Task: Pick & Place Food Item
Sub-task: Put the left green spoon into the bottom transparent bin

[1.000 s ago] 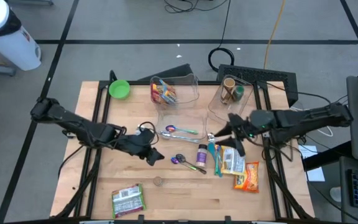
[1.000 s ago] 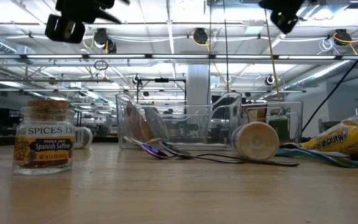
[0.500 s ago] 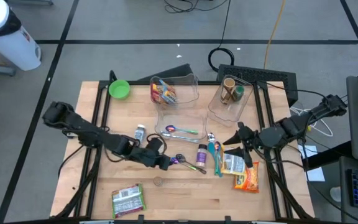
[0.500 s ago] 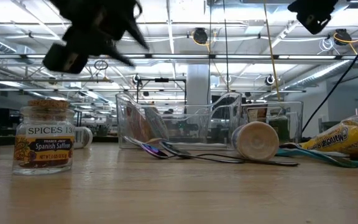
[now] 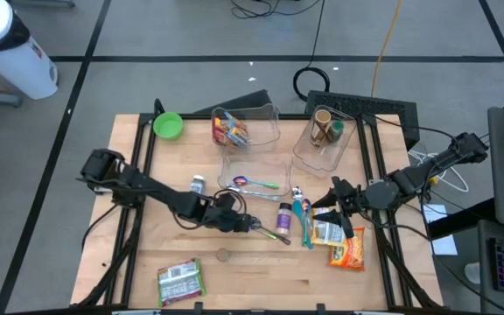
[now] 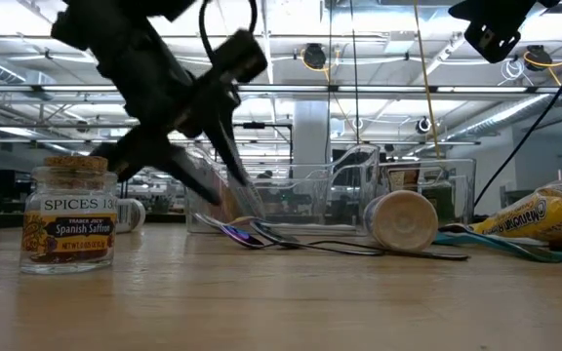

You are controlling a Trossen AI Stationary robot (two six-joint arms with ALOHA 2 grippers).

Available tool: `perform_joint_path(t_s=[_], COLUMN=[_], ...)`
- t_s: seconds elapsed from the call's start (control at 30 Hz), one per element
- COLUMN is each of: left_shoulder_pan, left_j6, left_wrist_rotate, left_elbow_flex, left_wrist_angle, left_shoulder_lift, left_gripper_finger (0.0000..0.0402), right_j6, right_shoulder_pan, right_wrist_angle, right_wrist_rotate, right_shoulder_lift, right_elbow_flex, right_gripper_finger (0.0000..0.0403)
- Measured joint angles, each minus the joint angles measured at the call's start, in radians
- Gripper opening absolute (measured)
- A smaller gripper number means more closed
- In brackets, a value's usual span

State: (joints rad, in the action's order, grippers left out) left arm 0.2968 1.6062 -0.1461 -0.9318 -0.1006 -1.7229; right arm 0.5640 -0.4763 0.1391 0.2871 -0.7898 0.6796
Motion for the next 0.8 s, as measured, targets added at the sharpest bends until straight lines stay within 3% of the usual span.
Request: perform_joint_path(t_s=[0.8], left_shoulder_pan=[-0.049], left_j6=[-0.031], left_wrist_rotate=[-0.004], left_elbow_flex=[0.0], left_wrist_angle=[-0.059], left_shoulder_lift=[-0.019], left_gripper_finger=[0.0131], right_j6=[-0.026], right_shoulder_pan=[0.001], right_wrist_angle=[0.002], right_wrist_rotate=[0.003], right_shoulder_lift=[0.0], right_elbow_flex=[-0.001], right_gripper_finger=[0.0167])
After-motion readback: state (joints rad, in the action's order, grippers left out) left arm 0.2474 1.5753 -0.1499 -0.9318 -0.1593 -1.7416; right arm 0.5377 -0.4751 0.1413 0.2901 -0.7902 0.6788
